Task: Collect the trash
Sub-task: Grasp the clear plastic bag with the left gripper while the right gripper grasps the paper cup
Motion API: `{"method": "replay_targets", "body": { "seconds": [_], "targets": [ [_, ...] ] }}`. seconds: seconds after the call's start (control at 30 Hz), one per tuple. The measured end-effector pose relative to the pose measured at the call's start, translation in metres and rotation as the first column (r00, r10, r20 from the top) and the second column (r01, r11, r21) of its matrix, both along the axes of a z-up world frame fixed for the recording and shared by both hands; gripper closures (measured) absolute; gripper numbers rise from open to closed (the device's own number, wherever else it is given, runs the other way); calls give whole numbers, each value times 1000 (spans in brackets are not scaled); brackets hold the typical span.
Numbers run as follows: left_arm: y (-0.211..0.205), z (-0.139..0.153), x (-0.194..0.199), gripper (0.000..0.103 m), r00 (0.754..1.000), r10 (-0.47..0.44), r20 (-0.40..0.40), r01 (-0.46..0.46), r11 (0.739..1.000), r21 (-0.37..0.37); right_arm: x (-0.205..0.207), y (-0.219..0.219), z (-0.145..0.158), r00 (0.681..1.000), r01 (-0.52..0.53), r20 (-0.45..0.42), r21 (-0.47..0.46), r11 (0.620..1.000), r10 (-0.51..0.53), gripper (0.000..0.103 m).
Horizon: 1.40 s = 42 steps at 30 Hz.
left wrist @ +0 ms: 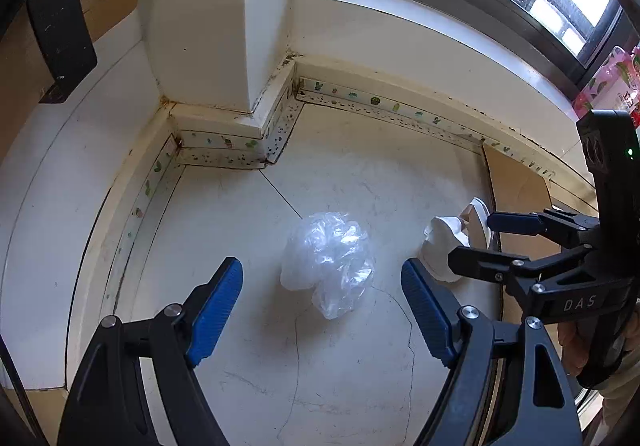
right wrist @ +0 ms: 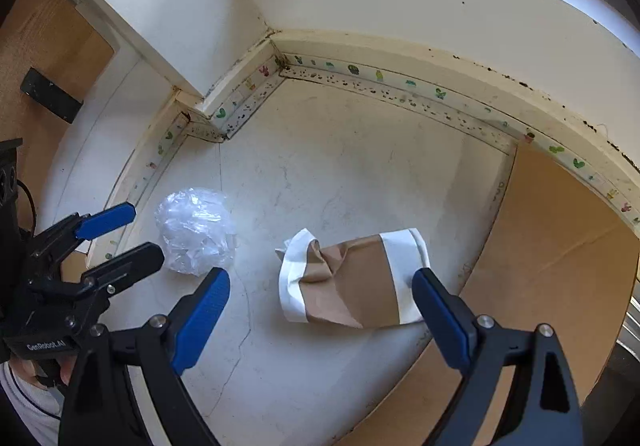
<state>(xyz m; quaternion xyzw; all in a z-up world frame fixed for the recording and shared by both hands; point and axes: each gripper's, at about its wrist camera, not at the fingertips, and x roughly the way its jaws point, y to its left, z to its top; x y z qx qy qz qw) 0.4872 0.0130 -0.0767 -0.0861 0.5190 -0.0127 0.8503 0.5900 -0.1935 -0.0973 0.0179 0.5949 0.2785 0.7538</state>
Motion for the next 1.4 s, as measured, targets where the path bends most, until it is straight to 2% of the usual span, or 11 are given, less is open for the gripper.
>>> {"method": "replay_targets", "body": {
  "seconds": [0.37, 0.57, 0.7, 0.73, 0.8, 0.83, 0.9, 0.93, 0.97, 1.0, 1.4],
  "targets": [
    [0, -30, 21, 23, 998, 45, -49, -46, 999, -19, -7, 5, -4, 997, -47, 64, -40, 998, 50, 10],
    [7, -41, 23, 52, 995, 87, -48, -90, 994, -64, -10, 13, -4, 994, -55, 88, -97, 994, 64, 8],
    [9, -37, 14, 67, 995, 92, -30, -93, 994, -58, -13, 18, -3, 991, -59, 113, -125, 990, 73, 10],
    [9, -36, 11, 69, 995, 91, -28, -92, 994, -54, -15, 19, -2, 989, -56, 126, -136, 989, 73, 12],
    [8, -33, 3, 70, 996, 90, -26, -90, 995, -31, -17, 20, 0, 986, -54, 150, -162, 985, 78, 35],
    [9, -31, -2, 70, 996, 89, -22, -90, 996, -24, -18, 19, 1, 985, -56, 153, -161, 985, 81, 36],
    [10, -26, -13, 70, 996, 92, -12, -93, 996, -19, -19, 16, 5, 986, -56, 148, -126, 990, 74, 56],
    [11, -23, -19, 70, 995, 95, -9, -96, 995, -23, -21, 16, 7, 985, -59, 152, -115, 992, 76, 59],
    [11, -20, -24, 70, 995, 96, -6, -97, 995, -30, -24, 17, 11, 983, -60, 163, -116, 991, 78, 71],
    [11, -18, -28, 70, 995, 98, 0, -98, 994, -37, -26, 17, 14, 982, -58, 171, -122, 991, 79, 76],
    [9, 28, -109, 70, 995, 61, 83, -56, 997, -60, -73, 0, 51, 988, 7, 155, 7, 1000, -8, 87]
  ]
}}
